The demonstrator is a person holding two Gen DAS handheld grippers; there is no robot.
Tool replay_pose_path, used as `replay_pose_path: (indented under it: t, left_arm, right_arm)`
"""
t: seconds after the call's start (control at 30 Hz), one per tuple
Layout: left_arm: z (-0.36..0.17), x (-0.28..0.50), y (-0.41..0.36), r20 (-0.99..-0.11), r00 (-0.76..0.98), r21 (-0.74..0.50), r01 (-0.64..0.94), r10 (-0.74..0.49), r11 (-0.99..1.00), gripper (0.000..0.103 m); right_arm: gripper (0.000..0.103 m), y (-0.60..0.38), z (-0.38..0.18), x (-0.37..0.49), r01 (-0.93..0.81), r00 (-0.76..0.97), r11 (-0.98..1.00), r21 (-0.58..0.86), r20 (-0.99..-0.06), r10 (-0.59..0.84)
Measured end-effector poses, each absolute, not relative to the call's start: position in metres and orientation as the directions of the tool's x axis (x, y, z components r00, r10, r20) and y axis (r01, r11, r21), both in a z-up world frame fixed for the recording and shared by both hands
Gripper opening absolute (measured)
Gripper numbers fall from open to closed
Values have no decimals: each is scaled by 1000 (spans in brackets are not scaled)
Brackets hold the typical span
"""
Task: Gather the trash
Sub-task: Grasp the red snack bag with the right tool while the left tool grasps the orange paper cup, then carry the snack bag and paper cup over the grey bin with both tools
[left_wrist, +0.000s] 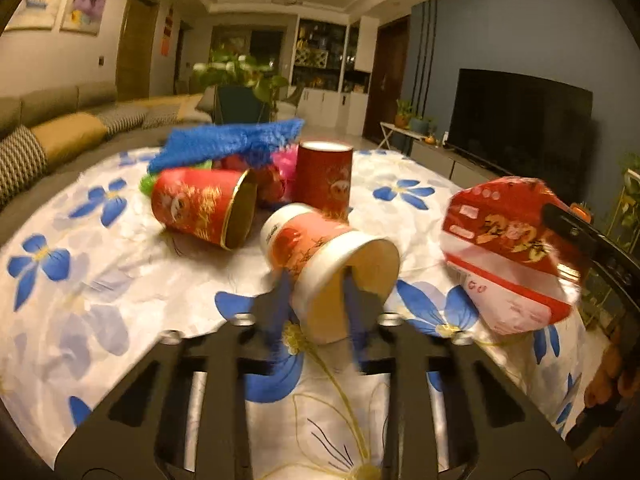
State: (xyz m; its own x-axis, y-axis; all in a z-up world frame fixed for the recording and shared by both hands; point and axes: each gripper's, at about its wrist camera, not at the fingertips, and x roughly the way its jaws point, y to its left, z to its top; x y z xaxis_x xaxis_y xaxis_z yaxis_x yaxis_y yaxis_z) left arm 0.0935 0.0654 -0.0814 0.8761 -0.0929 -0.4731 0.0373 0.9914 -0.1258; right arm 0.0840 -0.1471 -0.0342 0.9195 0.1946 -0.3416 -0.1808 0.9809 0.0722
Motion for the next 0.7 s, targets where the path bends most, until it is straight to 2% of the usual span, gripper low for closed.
replay_pose_path:
  t: [0.03, 0.1, 0.3, 0.7]
  left_arm:
    - [-83, 96, 65, -480, 873, -124, 32, -88, 992, 7]
    - [-84, 97, 64, -479, 873, -123, 33, -89, 992, 2]
    - [-68, 87, 57, -428, 900, -89, 43, -77, 995, 2]
    - [-18, 111, 22, -387, 918, -74, 59, -83, 996, 2]
  right_arm:
    - [7, -148, -34, 84, -181, 920, 981, 69, -342, 194]
    - [7, -149, -34, 84, -180, 920, 982, 65, -341, 191]
    - [7, -155, -30, 84, -179, 922, 981, 75, -334, 194]
    - [7, -181, -6, 77, -151, 950, 986, 67, -267, 163]
